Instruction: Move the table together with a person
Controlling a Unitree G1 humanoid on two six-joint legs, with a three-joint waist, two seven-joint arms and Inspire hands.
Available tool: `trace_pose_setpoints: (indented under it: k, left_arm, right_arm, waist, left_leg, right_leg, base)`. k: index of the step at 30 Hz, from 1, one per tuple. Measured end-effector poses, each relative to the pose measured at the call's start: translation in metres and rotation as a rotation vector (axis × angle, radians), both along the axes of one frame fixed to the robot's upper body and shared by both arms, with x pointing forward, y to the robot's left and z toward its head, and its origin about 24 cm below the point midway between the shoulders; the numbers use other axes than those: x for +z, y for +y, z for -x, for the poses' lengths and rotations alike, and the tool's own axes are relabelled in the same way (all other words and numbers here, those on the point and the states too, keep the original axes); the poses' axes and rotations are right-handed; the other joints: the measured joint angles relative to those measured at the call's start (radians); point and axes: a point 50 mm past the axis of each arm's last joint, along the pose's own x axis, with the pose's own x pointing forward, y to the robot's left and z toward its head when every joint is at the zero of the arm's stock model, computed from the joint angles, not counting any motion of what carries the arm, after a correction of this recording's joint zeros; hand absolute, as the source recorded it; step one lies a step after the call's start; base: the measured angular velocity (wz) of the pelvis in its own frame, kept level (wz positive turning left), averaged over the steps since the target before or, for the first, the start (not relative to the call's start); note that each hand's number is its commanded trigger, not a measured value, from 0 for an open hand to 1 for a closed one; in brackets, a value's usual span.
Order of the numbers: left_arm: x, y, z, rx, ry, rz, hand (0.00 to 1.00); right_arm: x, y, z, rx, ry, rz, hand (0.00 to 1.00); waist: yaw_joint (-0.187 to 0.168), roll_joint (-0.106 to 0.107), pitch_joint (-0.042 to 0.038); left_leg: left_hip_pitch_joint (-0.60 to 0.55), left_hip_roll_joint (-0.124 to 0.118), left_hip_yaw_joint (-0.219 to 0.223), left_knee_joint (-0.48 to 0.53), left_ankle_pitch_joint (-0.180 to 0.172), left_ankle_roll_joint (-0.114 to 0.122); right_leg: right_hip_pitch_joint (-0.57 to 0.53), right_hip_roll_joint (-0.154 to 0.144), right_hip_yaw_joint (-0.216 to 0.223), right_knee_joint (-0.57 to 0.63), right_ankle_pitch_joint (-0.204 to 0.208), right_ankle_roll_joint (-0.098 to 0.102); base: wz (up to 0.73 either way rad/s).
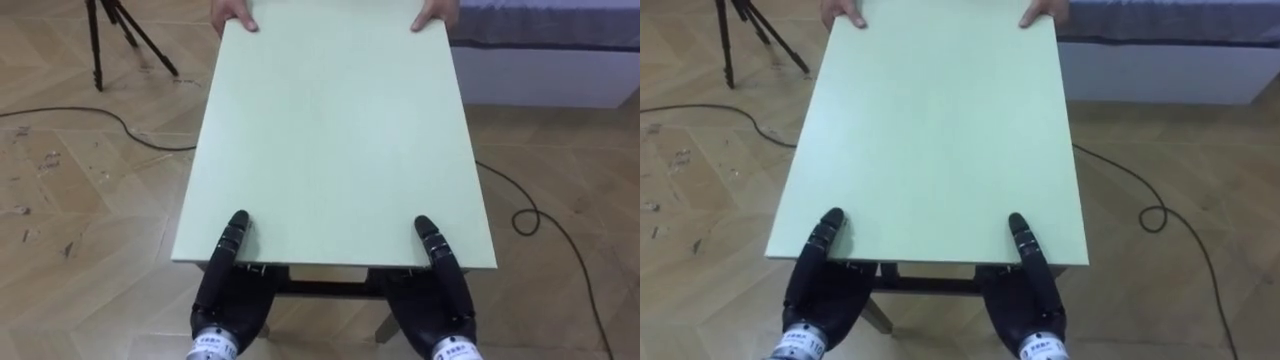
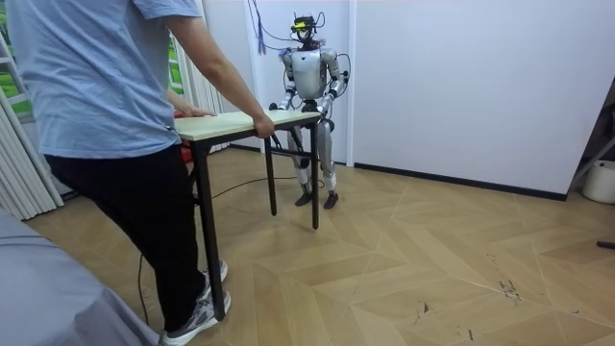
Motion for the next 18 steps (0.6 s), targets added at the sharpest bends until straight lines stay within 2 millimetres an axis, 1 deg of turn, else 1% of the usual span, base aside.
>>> trace_pose_setpoints:
  k: [5,7,10,14,17,18]
  left_arm:
    - [-0.0026,-0.0016,0.0056,-0.010,0.018,0.000,1.00]
    - [-0.0030,-0.0022,0.0063,-0.011,0.021,0.000,1.00]
    - [-0.0031,-0.0026,0.0063,-0.008,0.023,-0.003,1.00]
    - [-0.0029,-0.0040,0.0064,-0.005,0.022,-0.002,1.00]
    - [-0.0030,-0.0030,0.0067,-0.006,0.022,-0.010,1.00]
    - [-0.0027,-0.0033,0.0061,-0.006,0.019,-0.012,1.00]
  right_arm:
    - [-0.0028,-0.0020,0.0061,-0.005,0.018,0.003,1.00]
    - [-0.0034,-0.0023,0.0073,-0.009,0.023,0.001,1.00]
    - [-0.0035,-0.0022,0.0075,-0.009,0.023,0.001,1.00]
    - [-0.0036,-0.0011,0.0082,-0.017,0.023,-0.001,1.00]
    - [-0.0041,0.0005,0.0095,-0.019,0.022,-0.003,1.00]
    - [-0.0042,0.0004,0.0095,-0.021,0.021,-0.005,1.00]
  waist:
    - [-0.006,-0.001,0.0003]
    - [-0.007,-0.005,0.0008]
    - [-0.026,-0.008,0.0022]
    - [-0.027,-0.012,0.0023]
    - [-0.027,-0.019,0.0064]
    - [-0.028,-0.023,0.0086]
  left_leg:
    - [-0.003,0.000,-0.002,0.007,0.000,0.000]
    - [-0.013,-0.001,-0.002,0.017,0.001,0.002]
    - [-0.031,-0.002,-0.019,0.038,0.001,0.002]
    - [-0.053,0.000,-0.020,0.060,0.001,0.001]
    - [-0.065,0.001,-0.020,0.084,-0.002,-0.003]
    - [-0.084,0.003,-0.022,0.115,-0.008,-0.011]
  right_leg:
    - [-0.002,-0.002,0.000,0.007,0.001,-0.002]
    - [-0.014,-0.003,-0.006,0.021,0.002,-0.003]
    - [-0.020,-0.008,-0.014,0.033,0.003,-0.004]
    - [-0.033,-0.005,-0.014,0.038,0.002,-0.007]
    - [-0.037,-0.003,-0.017,0.043,-0.001,-0.013]
    - [-0.047,-0.002,-0.019,0.056,-0.003,-0.018]
  base:
    - [0.00]
    - [0.00]
    - [0.14]
    - [0.02]
    - [0.00]
    - [0.00]
